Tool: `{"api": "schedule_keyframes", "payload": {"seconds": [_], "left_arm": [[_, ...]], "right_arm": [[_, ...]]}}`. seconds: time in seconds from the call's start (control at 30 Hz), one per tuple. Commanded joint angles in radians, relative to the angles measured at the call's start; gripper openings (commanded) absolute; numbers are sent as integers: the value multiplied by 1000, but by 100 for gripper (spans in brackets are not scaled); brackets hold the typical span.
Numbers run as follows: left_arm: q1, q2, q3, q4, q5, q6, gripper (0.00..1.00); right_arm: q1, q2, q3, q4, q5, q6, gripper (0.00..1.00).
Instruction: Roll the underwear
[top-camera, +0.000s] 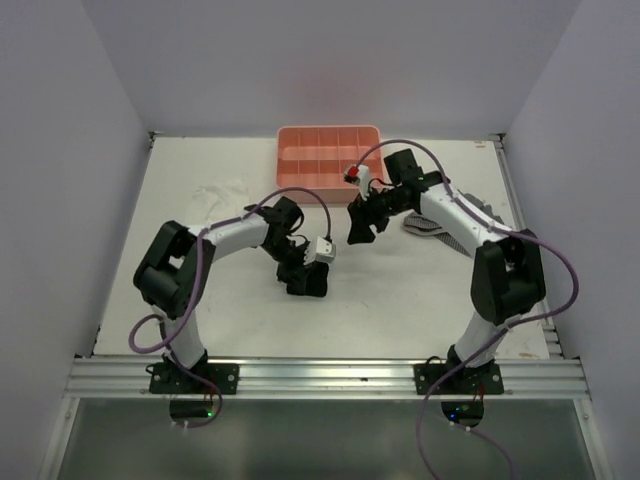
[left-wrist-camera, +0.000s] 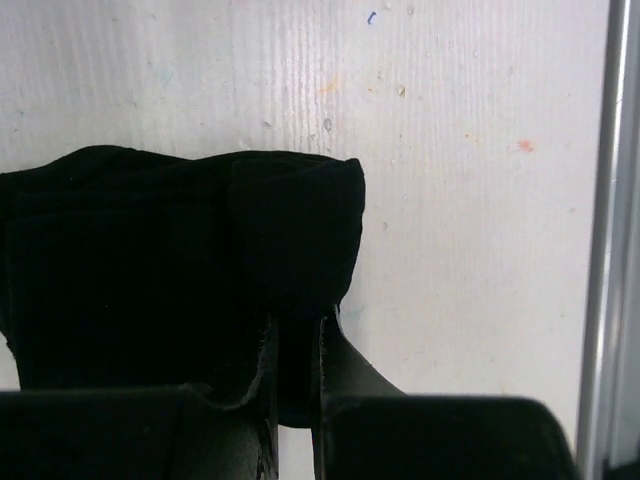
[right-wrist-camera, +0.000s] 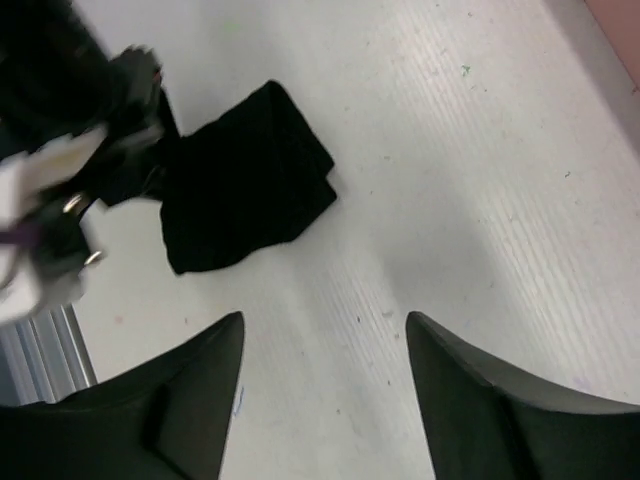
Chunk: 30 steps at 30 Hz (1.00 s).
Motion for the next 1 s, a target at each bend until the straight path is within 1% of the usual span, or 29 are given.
{"api": "schedule_keyframes", "payload": {"seconds": [0.0, 0.07, 0.1, 0.13, 0.17, 0.2, 0.23, 0.3, 0.33, 0.4, 0.43, 0.53, 0.57, 0.67, 0.7, 0.8, 0.97], "left_arm": [[41, 211, 18, -228, -11, -23, 0], [61, 294, 72, -283, 5, -35, 0], [65, 319, 122, -293, 2, -64, 0], [68, 340, 147, -323, 8, -63, 0], [68, 381, 188, -334, 8, -66, 0], [68, 401, 209, -340, 0, -89, 0], [68, 423, 229, -366, 3, -87, 0], [71, 472, 273, -377, 2, -105, 0], [73, 484, 285, -397, 14, -103, 0], [73, 511, 308, -406, 15, -107, 1], [76, 517, 313, -411, 14, -104, 2], [84, 538, 321, -415, 15, -103, 6], [85, 547, 319, -412, 15, -103, 6], [94, 541, 312, -377, 2, -126, 10], [96, 541, 312, -372, 3, -133, 11], [101, 538, 307, -357, -6, -142, 12], [101, 541, 301, -340, -4, -152, 14]], "right_arm": [[-9, -146, -36, -237, 4, -227, 66], [-9, -233, -126, -196, 8, -221, 60], [-7, -308, -151, -159, 5, -221, 60], [11, -335, -171, -150, 7, -222, 59], [30, -355, -195, -142, 13, -222, 55], [54, -385, -209, -118, 40, -222, 54], [121, -392, -220, -108, 72, -230, 53], [194, -399, -260, -47, 119, -238, 52], [258, -396, -272, -23, 163, -244, 52], [319, -383, -305, 62, 215, -245, 52], [371, -370, -311, 88, 241, -271, 52], [450, -324, -358, 244, 283, -305, 54], [468, -285, -373, 278, 309, -319, 55], [508, -216, -381, 335, 289, -353, 56], [515, -206, -387, 372, 283, -354, 56], [542, -188, -412, 413, 260, -359, 56], [587, -182, -443, 427, 240, -345, 56]]}}
